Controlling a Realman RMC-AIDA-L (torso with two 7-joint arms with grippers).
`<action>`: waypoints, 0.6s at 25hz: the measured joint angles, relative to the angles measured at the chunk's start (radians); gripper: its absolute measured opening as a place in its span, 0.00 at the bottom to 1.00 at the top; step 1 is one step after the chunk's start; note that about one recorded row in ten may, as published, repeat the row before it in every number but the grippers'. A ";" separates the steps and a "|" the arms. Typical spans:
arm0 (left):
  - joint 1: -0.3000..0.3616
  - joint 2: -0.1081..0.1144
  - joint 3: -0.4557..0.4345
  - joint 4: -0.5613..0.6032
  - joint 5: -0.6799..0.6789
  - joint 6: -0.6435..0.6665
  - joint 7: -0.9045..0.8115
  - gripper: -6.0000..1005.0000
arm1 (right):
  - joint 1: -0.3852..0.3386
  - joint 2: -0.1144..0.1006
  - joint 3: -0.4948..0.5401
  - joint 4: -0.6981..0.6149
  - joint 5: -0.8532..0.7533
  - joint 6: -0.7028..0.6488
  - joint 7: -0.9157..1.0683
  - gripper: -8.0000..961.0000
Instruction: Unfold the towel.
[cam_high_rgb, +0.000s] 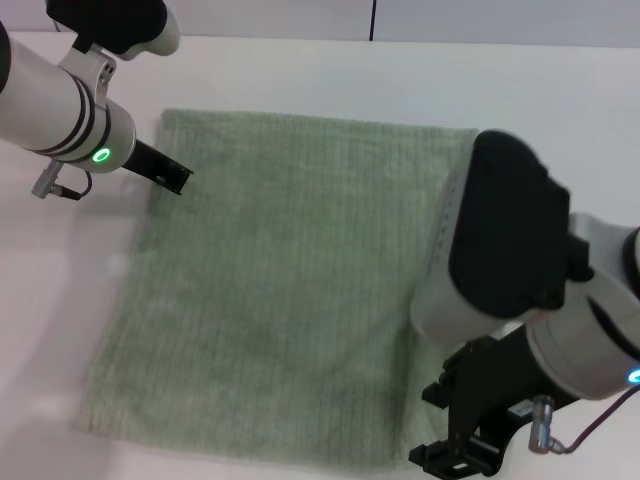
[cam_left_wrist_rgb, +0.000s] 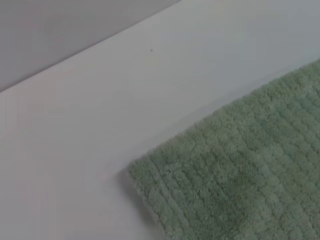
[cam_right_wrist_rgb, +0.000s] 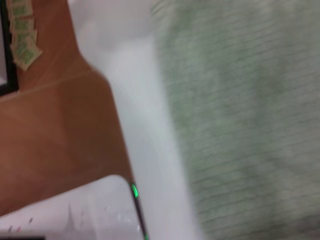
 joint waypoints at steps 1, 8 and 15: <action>0.000 0.000 0.000 -0.003 0.000 -0.002 0.000 0.06 | -0.003 0.001 0.018 0.004 -0.001 0.000 0.001 0.50; -0.008 -0.001 0.015 -0.007 0.002 -0.007 0.000 0.06 | -0.029 0.020 0.112 0.023 -0.108 -0.053 0.000 0.70; 0.002 -0.001 0.041 -0.053 0.030 0.022 -0.027 0.06 | -0.075 0.020 0.055 0.001 -0.267 -0.270 -0.005 0.71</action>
